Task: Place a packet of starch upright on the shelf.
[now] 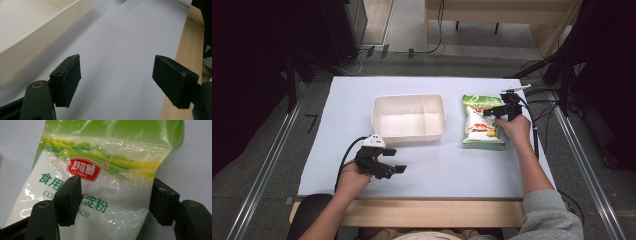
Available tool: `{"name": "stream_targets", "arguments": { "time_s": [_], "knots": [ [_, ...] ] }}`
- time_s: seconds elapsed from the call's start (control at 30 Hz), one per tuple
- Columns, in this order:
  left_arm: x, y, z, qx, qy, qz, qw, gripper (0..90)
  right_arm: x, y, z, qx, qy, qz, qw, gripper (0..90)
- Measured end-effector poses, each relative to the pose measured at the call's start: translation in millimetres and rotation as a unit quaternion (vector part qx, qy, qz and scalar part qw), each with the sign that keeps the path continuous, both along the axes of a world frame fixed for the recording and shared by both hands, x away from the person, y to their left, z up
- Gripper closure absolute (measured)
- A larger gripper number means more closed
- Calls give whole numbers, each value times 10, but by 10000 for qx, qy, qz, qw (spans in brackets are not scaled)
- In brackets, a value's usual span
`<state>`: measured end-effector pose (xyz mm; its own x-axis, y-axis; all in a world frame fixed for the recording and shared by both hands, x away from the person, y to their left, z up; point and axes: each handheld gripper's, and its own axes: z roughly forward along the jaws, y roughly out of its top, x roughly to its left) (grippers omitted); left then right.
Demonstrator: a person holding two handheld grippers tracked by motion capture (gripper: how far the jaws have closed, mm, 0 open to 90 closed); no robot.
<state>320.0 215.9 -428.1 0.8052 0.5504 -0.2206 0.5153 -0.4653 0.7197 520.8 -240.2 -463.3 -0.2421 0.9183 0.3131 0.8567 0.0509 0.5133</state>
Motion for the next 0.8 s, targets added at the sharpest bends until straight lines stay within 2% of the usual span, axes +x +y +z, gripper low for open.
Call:
{"name": "stream_targets", "arguments": {
  "time_s": [0.07,0.17,0.37,0.4,0.47,0.53,0.63,0.8],
  "knots": [
    [2,-1,-1,-13,3,-5,10000,235,-5,22,9,11,7,33,10000,372],
    [2,-3,-1,-17,-2,-21,10000,235,-17,72,15,-187,-55,169,9997,403],
    [4,-7,-3,-14,5,-29,10000,236,-48,161,1,-418,-232,314,9984,620],
    [3,-7,2,19,4,-33,10000,235,-54,188,-2,-479,-284,420,9976,747],
    [1,-7,4,33,-3,-28,10000,235,-67,225,0,-454,-308,444,9975,755],
    [0,-5,6,14,-3,-25,10000,235,-75,248,15,-586,-365,498,9964,792],
    [-2,1,7,4,-7,-6,10000,235,-93,229,44,-470,-428,528,9966,900],
    [5,20,10,-9,0,9,10000,235,-86,192,82,-329,-357,487,9976,900]
  ]
}}
